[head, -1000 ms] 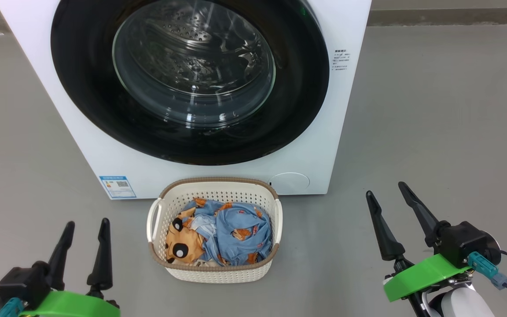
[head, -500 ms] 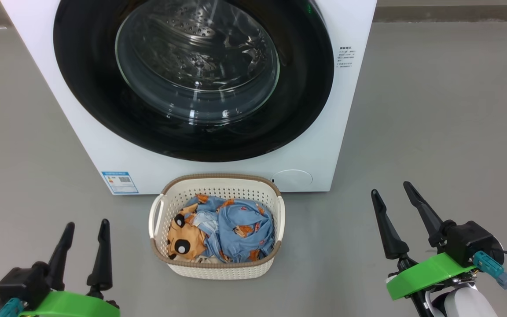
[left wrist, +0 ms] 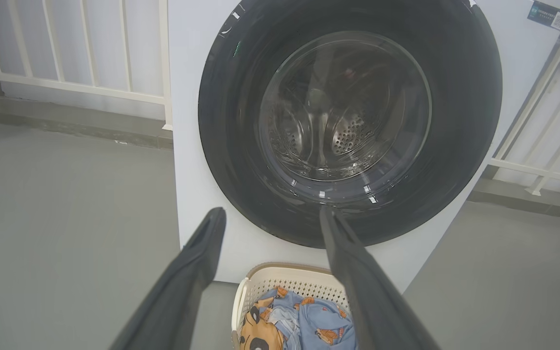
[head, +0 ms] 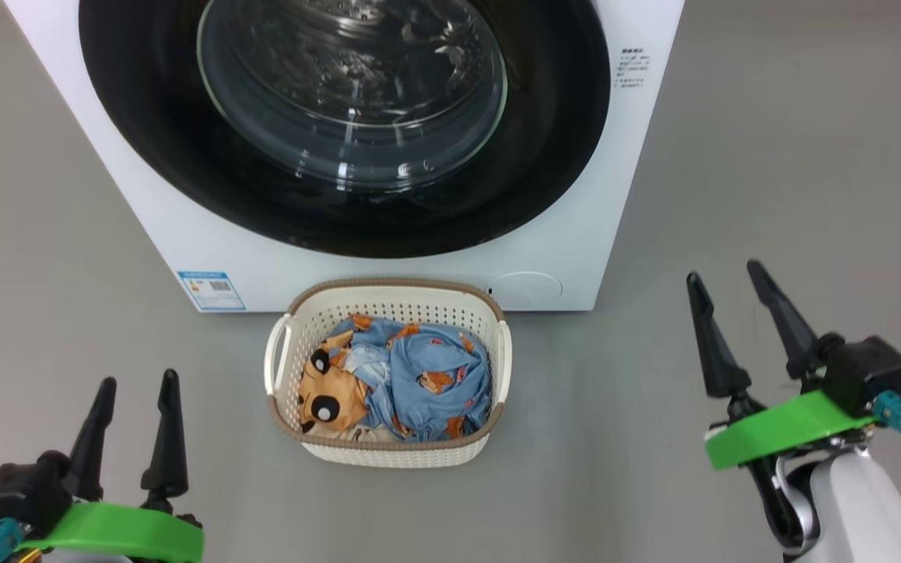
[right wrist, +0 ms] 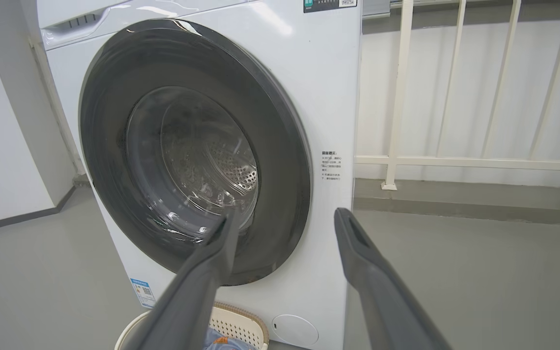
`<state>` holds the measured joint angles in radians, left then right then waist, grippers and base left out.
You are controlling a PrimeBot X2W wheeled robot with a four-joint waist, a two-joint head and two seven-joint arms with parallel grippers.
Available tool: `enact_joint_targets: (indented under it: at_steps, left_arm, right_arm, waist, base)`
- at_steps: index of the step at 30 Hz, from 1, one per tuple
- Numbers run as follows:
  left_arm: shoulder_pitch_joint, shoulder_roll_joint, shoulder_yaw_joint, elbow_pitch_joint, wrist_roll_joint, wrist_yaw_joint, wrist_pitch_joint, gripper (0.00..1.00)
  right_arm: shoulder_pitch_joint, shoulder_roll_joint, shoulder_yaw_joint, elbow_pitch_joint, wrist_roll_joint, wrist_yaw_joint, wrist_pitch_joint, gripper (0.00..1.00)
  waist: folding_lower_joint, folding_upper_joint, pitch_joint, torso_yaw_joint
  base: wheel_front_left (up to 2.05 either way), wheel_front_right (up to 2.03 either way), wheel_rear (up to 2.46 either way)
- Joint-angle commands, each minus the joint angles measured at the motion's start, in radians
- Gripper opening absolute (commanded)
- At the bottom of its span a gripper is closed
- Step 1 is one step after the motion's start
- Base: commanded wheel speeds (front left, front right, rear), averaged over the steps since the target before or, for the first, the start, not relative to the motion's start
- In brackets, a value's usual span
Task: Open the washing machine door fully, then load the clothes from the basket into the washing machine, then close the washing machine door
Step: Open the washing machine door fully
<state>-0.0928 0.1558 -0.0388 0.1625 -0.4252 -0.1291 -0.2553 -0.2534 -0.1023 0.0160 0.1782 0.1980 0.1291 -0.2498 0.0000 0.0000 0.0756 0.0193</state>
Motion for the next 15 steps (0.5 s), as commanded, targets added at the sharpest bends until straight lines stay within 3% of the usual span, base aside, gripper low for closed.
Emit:
enact_joint_targets:
  at_steps: [1, 10, 11, 12, 13, 14, 15]
  left_arm:
    - [-0.05, 0.021, 0.039, -0.029, -0.004, -0.002, -0.006, 1.0]
    - [-0.075, 0.035, 0.039, -0.043, -0.004, -0.002, -0.006, 1.0]
    - [-0.077, 0.036, 0.04, -0.044, -0.004, -0.002, -0.006, 1.0]
    - [-0.079, 0.037, 0.042, -0.044, -0.004, -0.002, -0.006, 1.0]
    - [-0.081, 0.037, 0.042, -0.044, -0.005, -0.002, -0.006, 1.0]
    - [-0.083, 0.038, 0.041, -0.044, -0.006, -0.002, -0.006, 1.0]
    - [-0.084, 0.038, 0.039, -0.044, -0.008, -0.002, -0.006, 1.0]
  right_arm:
    - [-0.041, -0.007, 0.018, -0.021, 0.016, 0.002, -0.012, 1.0]
    - [-0.157, -0.051, -0.009, 0.013, 0.028, 0.002, -0.012, 1.0]
    - [-0.17, -0.055, -0.013, 0.016, 0.032, 0.002, -0.012, 0.94]
    - [-0.183, -0.058, -0.016, 0.019, 0.038, 0.002, -0.012, 0.62]
    - [-0.196, -0.062, -0.022, 0.024, 0.042, 0.002, -0.012, 0.42]
    - [-0.211, -0.063, -0.033, 0.029, 0.051, 0.002, -0.012, 0.3]
    - [-0.226, -0.059, -0.044, 0.034, 0.07, 0.002, -0.012, 0.05]
  waist:
    - [0.0, 0.0, 0.013, 0.005]
    - [0.0, 0.0, 0.075, 0.018]
    - [0.0, 0.0, 0.081, 0.019]
    - [0.0, 0.0, 0.087, 0.02]
    - [0.0, 0.0, 0.094, 0.021]
    - [0.0, 0.0, 0.101, 0.021]
    - [0.0, 0.0, 0.106, 0.022]
  base:
    - [0.0, 0.0, 0.0]
    - [0.0, 0.0, 0.0]
    - [0.0, 0.0, 0.0]
    - [0.0, 0.0, 0.0]
    - [0.0, 0.0, 0.0]
    - [0.0, 0.0, 0.0]
    - [0.0, 0.0, 0.0]
